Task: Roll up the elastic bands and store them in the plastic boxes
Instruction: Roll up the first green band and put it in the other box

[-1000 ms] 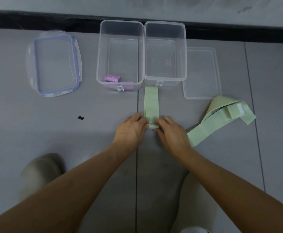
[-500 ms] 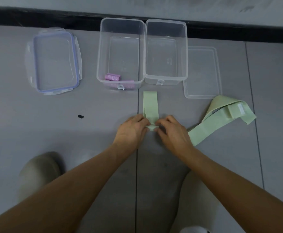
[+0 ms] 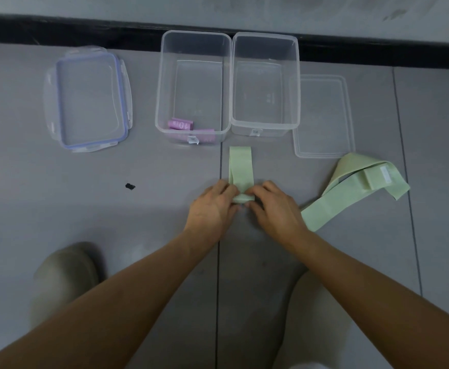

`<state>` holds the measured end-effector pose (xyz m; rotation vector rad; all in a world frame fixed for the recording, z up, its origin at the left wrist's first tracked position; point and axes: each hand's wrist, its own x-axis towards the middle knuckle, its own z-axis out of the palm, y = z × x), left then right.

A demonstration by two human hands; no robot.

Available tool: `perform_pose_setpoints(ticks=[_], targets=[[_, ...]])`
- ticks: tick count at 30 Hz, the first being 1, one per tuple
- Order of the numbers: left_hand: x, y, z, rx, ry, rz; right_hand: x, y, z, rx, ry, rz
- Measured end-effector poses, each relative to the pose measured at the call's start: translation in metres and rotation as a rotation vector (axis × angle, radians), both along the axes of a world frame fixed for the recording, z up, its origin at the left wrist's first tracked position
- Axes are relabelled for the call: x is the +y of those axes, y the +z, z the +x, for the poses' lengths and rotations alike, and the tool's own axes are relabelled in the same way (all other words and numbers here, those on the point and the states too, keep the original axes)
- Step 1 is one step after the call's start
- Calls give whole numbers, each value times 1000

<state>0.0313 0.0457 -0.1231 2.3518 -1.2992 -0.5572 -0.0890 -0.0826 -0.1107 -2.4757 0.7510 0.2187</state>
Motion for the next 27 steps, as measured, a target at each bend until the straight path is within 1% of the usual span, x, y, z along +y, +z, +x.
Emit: perform_pose_setpoints(ticks=[5, 9, 11, 13, 14, 17, 21, 27], targets=[[0, 2, 4, 26, -26, 37, -2, 1, -3, 17, 50, 41], [13, 2, -1, 0, -81, 1, 5, 2, -12, 22, 55, 78], [12, 3, -2, 13, -46, 10, 9, 1, -13, -9, -7, 92], [4, 3, 1, 45, 0, 43, 11, 1, -10, -63, -113, 96], [1, 3, 3, 57, 10, 64, 11, 2, -9, -73, -127, 79], [-3, 2, 5, 46, -4, 73, 13, 1, -7, -62, -42, -13], [-1, -1, 3, 19, 1, 70, 14, -4, -10, -70, 3, -59], [13, -6, -5, -97, -8, -84, 10, -2, -5, -64, -33, -37]])
